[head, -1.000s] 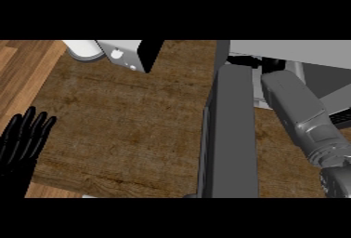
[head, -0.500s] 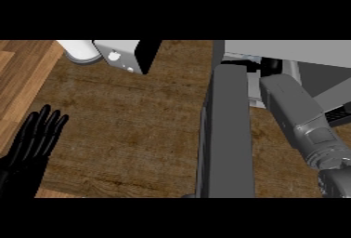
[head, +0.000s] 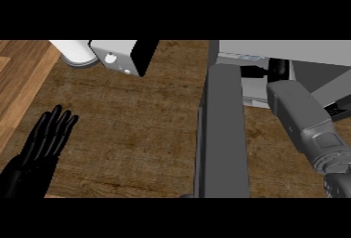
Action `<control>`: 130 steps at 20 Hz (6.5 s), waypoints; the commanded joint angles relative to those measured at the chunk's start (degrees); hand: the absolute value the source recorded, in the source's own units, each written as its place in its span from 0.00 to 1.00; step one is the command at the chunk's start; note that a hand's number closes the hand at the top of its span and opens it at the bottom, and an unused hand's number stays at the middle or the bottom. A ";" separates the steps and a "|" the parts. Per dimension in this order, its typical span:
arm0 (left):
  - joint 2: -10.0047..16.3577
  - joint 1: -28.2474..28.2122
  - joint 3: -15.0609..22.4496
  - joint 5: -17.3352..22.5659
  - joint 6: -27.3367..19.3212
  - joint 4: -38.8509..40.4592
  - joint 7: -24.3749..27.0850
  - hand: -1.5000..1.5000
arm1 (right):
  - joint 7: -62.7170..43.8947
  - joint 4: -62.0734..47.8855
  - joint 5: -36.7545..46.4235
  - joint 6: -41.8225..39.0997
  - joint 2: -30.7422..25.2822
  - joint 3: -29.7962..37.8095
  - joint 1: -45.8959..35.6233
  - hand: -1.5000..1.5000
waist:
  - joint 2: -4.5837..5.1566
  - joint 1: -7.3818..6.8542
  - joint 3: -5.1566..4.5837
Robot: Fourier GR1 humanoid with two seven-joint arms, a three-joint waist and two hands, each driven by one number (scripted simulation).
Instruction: Pick up the milk, place it into the microwave and close the microwave
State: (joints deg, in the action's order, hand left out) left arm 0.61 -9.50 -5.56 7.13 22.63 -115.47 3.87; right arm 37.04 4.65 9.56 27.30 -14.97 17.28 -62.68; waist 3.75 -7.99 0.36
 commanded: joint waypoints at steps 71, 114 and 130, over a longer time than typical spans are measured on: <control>-0.58 32.97 61.19 0.51 -37.65 52.00 7.96 1.00 | -9.43 91.35 -18.80 -40.80 5.34 -10.31 72.67 0.00 | -3.38 13.14 -0.64; -0.61 63.23 46.65 39.14 -54.96 70.33 23.19 1.00 | -23.13 108.44 -40.26 -56.00 -7.51 -10.35 69.20 0.00 | 1.19 28.01 -0.66; -0.61 64.47 47.20 44.28 -53.87 72.96 28.92 1.00 | -26.48 109.93 -45.04 -55.11 -9.73 -8.85 66.86 0.00 | 1.71 28.77 -0.58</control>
State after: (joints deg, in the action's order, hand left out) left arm 0.00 51.11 43.37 49.98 -32.60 -46.65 33.41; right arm 11.27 114.40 -34.48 -28.20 -24.13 7.80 4.80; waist 4.68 20.29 -0.18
